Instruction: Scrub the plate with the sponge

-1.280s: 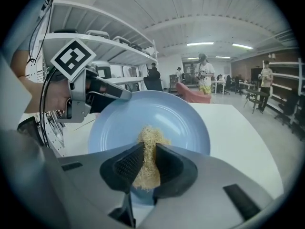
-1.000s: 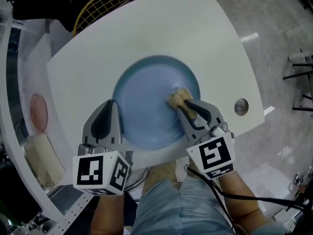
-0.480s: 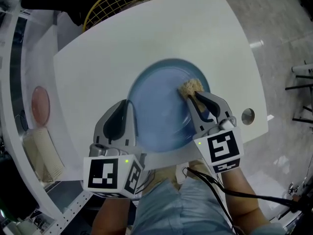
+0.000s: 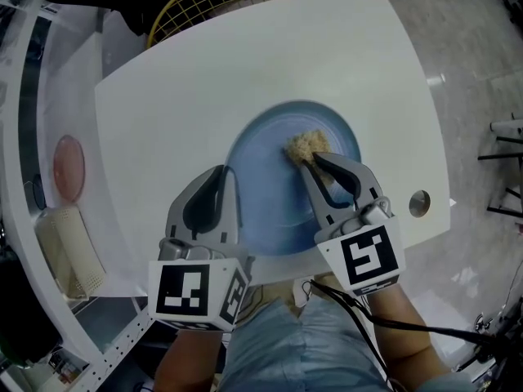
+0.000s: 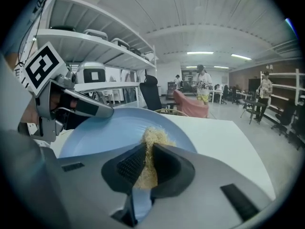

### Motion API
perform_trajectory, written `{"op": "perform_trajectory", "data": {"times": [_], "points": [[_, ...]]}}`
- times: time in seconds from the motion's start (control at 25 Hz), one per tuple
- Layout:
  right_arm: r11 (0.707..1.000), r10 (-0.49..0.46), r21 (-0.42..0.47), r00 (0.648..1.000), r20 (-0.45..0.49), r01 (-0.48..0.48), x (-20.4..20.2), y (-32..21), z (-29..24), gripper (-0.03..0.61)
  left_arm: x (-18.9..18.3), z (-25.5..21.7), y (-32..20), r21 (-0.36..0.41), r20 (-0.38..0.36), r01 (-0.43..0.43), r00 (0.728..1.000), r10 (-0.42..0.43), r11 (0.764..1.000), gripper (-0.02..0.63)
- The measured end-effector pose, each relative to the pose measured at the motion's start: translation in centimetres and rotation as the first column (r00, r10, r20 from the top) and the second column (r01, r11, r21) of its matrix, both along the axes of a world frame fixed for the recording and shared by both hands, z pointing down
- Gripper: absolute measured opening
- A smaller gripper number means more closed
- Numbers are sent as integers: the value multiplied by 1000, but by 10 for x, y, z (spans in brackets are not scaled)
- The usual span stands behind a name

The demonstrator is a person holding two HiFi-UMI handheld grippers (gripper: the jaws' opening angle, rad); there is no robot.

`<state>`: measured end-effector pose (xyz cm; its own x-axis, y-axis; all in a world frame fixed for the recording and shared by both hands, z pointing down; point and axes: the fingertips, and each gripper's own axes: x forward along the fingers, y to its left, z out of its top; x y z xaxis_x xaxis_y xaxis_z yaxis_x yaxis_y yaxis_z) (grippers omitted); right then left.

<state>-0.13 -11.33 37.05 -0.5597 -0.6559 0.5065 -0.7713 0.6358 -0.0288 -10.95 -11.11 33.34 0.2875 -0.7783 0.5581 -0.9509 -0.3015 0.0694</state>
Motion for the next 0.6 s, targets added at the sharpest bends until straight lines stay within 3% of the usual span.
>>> {"op": "perform_trajectory", "data": {"times": [0.4,0.6], "points": [[985,-169,-26,985,46,170,-44,37,-6,49,-9,12,-2,-17,8,15,1000,-15,1000,23],[977,-202,-55,977,62,205,-46,56,0,49,-12,18,-3,-22,17,10,1000,-10,1000,23]]}}
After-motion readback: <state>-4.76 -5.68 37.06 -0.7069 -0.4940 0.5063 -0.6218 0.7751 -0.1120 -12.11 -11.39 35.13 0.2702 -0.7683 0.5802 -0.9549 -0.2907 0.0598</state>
